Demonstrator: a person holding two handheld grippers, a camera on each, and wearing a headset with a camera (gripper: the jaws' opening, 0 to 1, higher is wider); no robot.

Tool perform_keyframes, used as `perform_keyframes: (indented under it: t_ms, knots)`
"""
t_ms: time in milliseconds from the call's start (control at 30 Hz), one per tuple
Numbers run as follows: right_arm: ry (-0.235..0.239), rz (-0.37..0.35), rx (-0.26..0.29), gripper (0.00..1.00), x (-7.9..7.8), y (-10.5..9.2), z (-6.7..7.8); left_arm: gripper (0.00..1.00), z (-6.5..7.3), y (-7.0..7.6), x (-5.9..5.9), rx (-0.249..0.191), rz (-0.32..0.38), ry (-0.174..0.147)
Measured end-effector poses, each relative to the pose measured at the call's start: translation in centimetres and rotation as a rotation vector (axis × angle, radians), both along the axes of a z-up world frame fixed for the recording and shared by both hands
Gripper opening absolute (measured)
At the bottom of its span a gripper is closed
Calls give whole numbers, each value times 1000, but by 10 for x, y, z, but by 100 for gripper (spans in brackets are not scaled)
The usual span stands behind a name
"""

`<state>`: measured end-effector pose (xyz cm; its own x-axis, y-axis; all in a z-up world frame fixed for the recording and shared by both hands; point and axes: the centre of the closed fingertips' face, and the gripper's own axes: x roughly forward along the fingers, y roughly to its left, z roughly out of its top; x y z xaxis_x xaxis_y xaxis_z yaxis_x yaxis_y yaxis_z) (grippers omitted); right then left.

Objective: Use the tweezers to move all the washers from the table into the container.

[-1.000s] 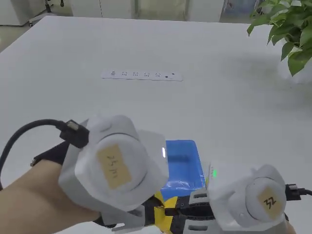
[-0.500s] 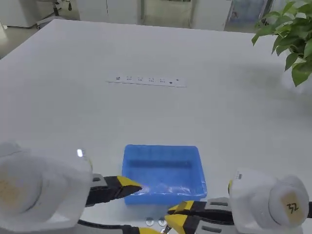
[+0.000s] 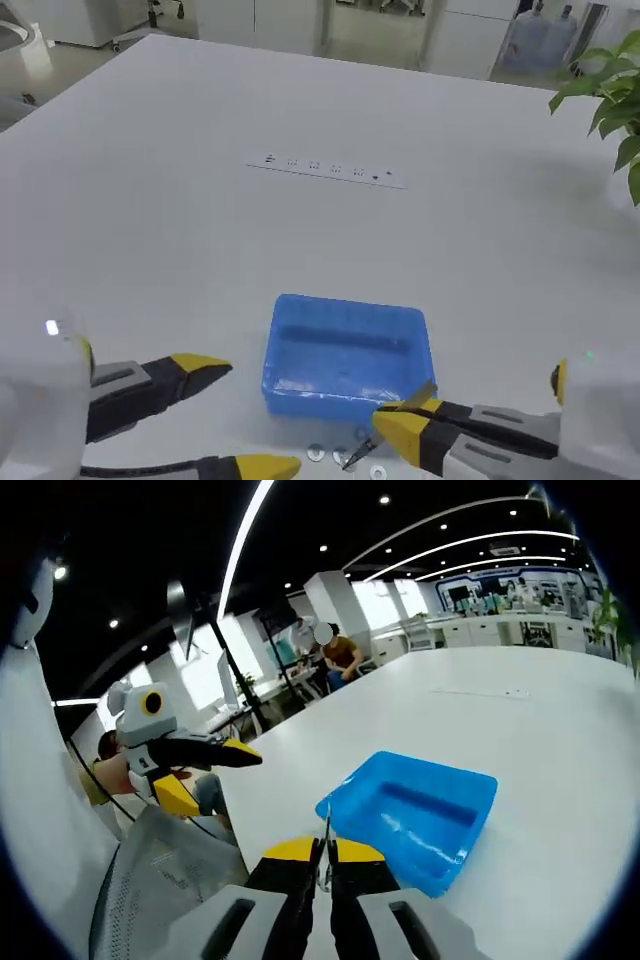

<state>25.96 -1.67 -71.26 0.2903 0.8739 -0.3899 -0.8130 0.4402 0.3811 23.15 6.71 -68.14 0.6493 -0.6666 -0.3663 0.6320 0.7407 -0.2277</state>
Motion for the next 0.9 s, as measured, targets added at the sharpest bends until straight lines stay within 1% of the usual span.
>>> perform_keyframes:
  t_ms: [33, 67, 100, 133, 200, 233, 267, 300, 367, 433, 500, 533, 567, 600, 700, 767, 833, 900]
  knots:
    - [3, 29, 1, 0, -2, 1, 4, 62, 2, 3, 0, 6, 6, -12]
    - [-1, 35, 0, 0, -1, 0, 6, 64, 3, 4, 1, 9, 12, -22]
    - [-23, 50, -4, 1, 0, 0, 10, 67, 7, 7, 4, 15, 35, -54]
    - [-31, 61, -11, 1, 0, 0, 12, 70, 9, 8, 5, 14, 46, -67]
    - [-57, 64, -37, 1, 6, -2, 16, 76, 11, 10, 5, 4, 56, -75]
    - [-72, 65, -49, 1, 10, -3, 18, 78, 12, 11, 6, 10, 68, -87]
    - [-81, 63, -54, 1, 13, -4, 20, 80, 11, 13, 7, 22, 78, -90]
    - [-98, 55, -62, 1, 18, -5, 22, 82, 11, 15, 8, 34, 84, -96]
    - [-106, 47, -66, 1, 24, -6, 24, 85, 10, 17, 8, 50, 96, -100]
    - [-118, 35, -72, 1, 31, -7, 25, 89, 10, 19, 9, 52, 101, -107]
    - [-126, 31, -76, 1, 36, -7, 26, 91, 11, 22, 10, 59, 114, -114]
    - [-137, 28, -79, 1, 40, -6, 26, 92, 11, 24, 11, 67, 121, -118]
    - [-142, 25, -83, 1, 44, -6, 25, 93, 11, 25, 11, 71, 128, -121]
    - [-150, 13, -95, 1, 49, -7, 23, 95, 11, 27, 13, 65, 138, -124]
    - [-161, -18, -126, 1, 60, -10, 17, 98, 11, 29, 16, 49, 150, -120]
    - [-167, -52, -157, 1, 70, -14, 9, 99, 14, 31, 17, 35, 163, -129]
    - [-164, -82, -183, 1, 77, -18, 1, 99, 16, 33, 17, 46, 175, -135]
    - [-160, -113, -193, 1, 82, -20, -5, 99, 16, 35, 16, 57, 180, -138]
